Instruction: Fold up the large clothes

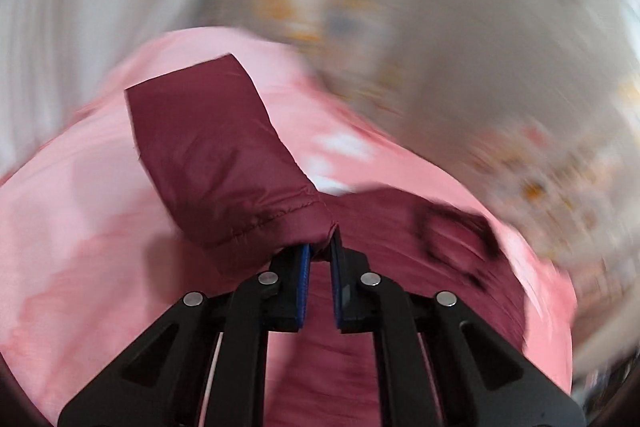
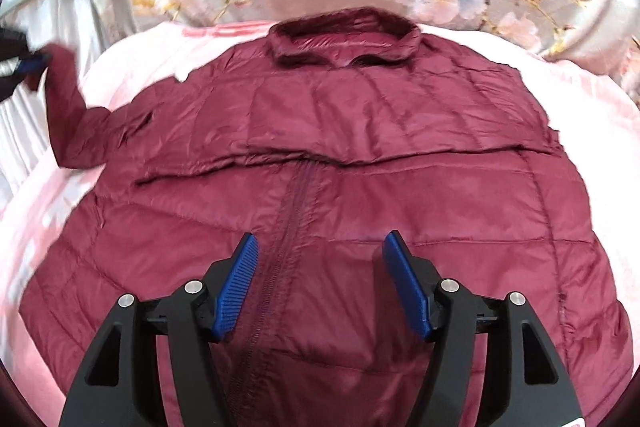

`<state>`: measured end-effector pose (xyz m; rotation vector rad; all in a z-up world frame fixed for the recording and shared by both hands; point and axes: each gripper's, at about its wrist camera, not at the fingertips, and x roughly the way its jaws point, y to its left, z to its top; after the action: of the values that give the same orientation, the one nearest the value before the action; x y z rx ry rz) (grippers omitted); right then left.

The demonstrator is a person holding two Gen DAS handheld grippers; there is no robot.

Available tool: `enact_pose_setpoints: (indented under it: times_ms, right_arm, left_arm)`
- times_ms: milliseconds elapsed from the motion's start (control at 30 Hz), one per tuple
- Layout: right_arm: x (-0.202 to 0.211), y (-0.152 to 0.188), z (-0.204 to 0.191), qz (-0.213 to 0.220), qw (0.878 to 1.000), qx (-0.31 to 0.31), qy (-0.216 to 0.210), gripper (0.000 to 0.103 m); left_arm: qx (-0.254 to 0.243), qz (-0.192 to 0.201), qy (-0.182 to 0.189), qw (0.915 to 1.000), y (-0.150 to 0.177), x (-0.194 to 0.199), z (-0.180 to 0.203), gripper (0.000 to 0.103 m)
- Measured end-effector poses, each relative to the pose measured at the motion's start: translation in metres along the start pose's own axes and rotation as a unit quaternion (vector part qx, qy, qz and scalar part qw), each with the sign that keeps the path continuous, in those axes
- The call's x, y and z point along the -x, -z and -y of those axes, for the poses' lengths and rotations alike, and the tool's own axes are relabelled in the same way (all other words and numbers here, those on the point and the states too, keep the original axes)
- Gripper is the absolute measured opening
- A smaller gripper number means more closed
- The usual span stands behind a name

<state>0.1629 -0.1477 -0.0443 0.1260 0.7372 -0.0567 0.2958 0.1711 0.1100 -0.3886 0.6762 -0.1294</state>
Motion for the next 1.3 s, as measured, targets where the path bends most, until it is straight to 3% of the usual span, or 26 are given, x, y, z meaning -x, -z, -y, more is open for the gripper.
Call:
enact_pose_setpoints:
  times_ms: [67,200,267,300,333,467,567,667,767,867,933,967,1000,1133,1300]
  right_arm:
    - [0.007,-0.001,0.014,0.001,1.0,-0.016,0.004,0.064]
    - [0.019,-0.002,0.045,0.002,0.999,-0.044,0.02,0.068]
    - [0.026,0.0,0.065,0.005,0.998,-0.059,0.032,0.073]
    - [0.028,0.001,0.072,0.006,0.997,-0.064,0.036,0.074]
    - [0.031,0.003,0.08,0.005,0.997,-0.07,0.04,0.074]
    - [0.035,-0.002,0.101,-0.003,0.996,-0.093,0.015,0.074]
    - [0.033,-0.018,0.097,-0.003,0.995,-0.096,-0.029,0.076]
    - [0.018,-0.041,0.086,-0.009,0.993,-0.09,-0.072,0.079]
    - [-0.01,-0.057,0.08,-0.031,0.99,-0.113,-0.082,0.079]
    - [-0.038,-0.061,0.081,-0.059,0.984,-0.15,-0.08,0.077]
    - [-0.053,-0.064,0.079,-0.078,0.981,-0.154,-0.088,0.056]
    - [-0.057,-0.066,0.077,-0.086,0.981,-0.149,-0.087,0.024]
    - [-0.06,-0.07,0.072,-0.096,0.983,-0.135,-0.08,0.005]
    - [-0.024,-0.108,0.063,-0.031,0.995,-0.082,-0.054,0.005]
    - [0.022,-0.168,0.075,0.043,0.998,-0.045,-0.012,0.005]
  left_arm:
    - [-0.046,-0.024,0.05,0.9974,0.021,-0.009,0.063,0.008]
    - [-0.095,-0.085,0.114,0.9852,0.076,-0.04,0.144,0.01]
    - [-0.104,-0.127,0.124,0.9786,0.114,-0.064,0.168,0.033]
    - [-0.102,-0.144,0.128,0.9759,0.126,-0.074,0.171,0.052]
    - [-0.094,-0.162,0.134,0.973,0.14,-0.084,0.171,0.056]
    - [-0.033,-0.209,0.162,0.9639,0.168,-0.096,0.134,0.056]
    - [0.022,-0.188,0.18,0.9653,0.155,-0.08,0.093,0.062]
    - [0.072,-0.142,0.155,0.9751,0.133,-0.061,0.046,0.066]
    - [0.098,-0.103,0.103,0.9845,0.108,-0.052,0.002,0.066]
    - [0.13,-0.09,0.08,0.9842,0.096,-0.052,-0.026,0.066]
    - [0.142,-0.089,0.072,0.9832,0.094,-0.053,-0.037,0.066]
    - [0.146,-0.09,0.07,0.9827,0.093,-0.055,-0.04,0.066]
    - [0.153,-0.091,0.07,0.9816,0.092,-0.058,-0.042,0.065]
    - [0.167,-0.094,0.079,0.9783,0.086,-0.065,-0.042,0.065]
    - [0.183,-0.104,0.101,0.9724,0.08,-0.071,-0.038,0.065]
